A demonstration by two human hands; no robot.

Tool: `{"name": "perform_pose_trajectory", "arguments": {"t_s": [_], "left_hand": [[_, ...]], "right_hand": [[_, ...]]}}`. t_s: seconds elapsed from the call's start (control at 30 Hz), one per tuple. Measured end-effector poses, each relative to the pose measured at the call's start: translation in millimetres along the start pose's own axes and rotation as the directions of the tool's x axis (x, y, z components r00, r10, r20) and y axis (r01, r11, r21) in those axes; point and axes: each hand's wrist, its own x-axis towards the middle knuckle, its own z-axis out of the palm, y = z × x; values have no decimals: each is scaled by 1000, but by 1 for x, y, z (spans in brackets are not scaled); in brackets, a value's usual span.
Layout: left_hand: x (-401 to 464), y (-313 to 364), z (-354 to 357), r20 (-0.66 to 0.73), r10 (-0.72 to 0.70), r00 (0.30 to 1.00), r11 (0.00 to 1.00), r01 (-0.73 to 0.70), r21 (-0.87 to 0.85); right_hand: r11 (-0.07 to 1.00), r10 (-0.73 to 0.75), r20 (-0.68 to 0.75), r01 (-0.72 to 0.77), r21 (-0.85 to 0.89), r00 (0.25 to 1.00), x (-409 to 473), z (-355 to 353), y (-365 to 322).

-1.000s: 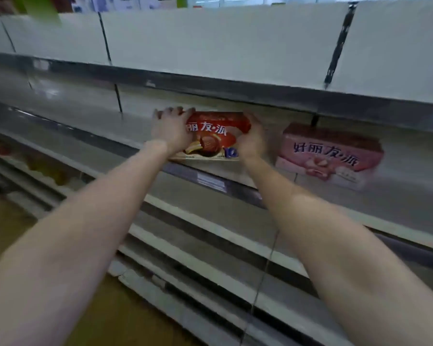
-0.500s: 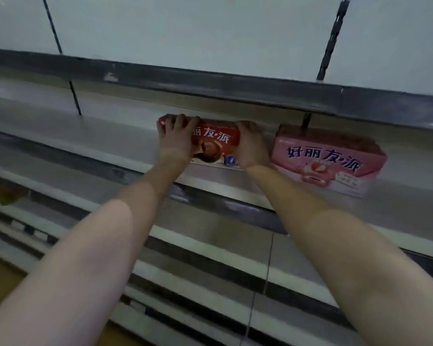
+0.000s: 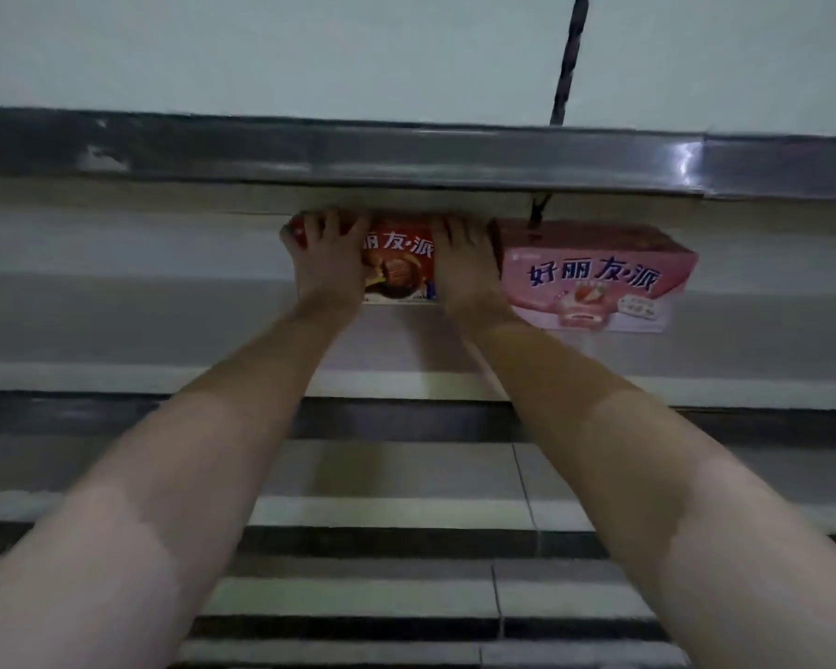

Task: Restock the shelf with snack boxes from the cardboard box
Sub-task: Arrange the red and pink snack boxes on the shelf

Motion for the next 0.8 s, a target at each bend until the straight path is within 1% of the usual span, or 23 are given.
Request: {"name": "perform_pose_trajectory", "arguments": {"t_s": [0.13,0.23,0.33,0.37,0.43,0.5,0.53,0.57,0.63,0.73,0.8], "left_hand": [[9,-7,9,-10,-12,1000,1000,12,-20],[10,-12,10,-10,36,999,999,-36,-25],[11,-19,8,28,64,998,996,-62,-70],[10,-21,6,28,64,998,993,-61,-105],[4,-27,1,-1,31,1000,968,-30,-249],[-6,-38,-7,-18,-31,999,926,22,-377],[-13,-46,-11,-5,-44,999,924,39,-381],[-20,-55,-15,24,-47,999,933,52,-355],[-34,-73,-26,108,-67,992,957,95,-273],[-54,-99,-47,269,-188,945,968,225,-113],[-72,-113,-64,289,-249,925,960,275,-56]], "right_hand": [[998,60,-23,-60,-11,998,14,5,-13],[996,80,-76,-83,-31,994,14,7,-16],[996,87,-67,-88,-10,994,15,5,-19],[999,54,-82,-55,-4,995,15,4,-21],[994,-100,-125,104,23,987,11,-1,-31],[955,-275,-106,285,86,955,5,-3,-51],[929,-336,-87,345,135,938,1,-5,-63],[900,-377,-80,386,202,923,0,-6,-75],[866,-399,-35,389,314,916,-4,-9,-94],[808,-463,24,411,422,886,-12,-13,-117],[760,-512,54,423,494,857,-19,-18,-133]]}}
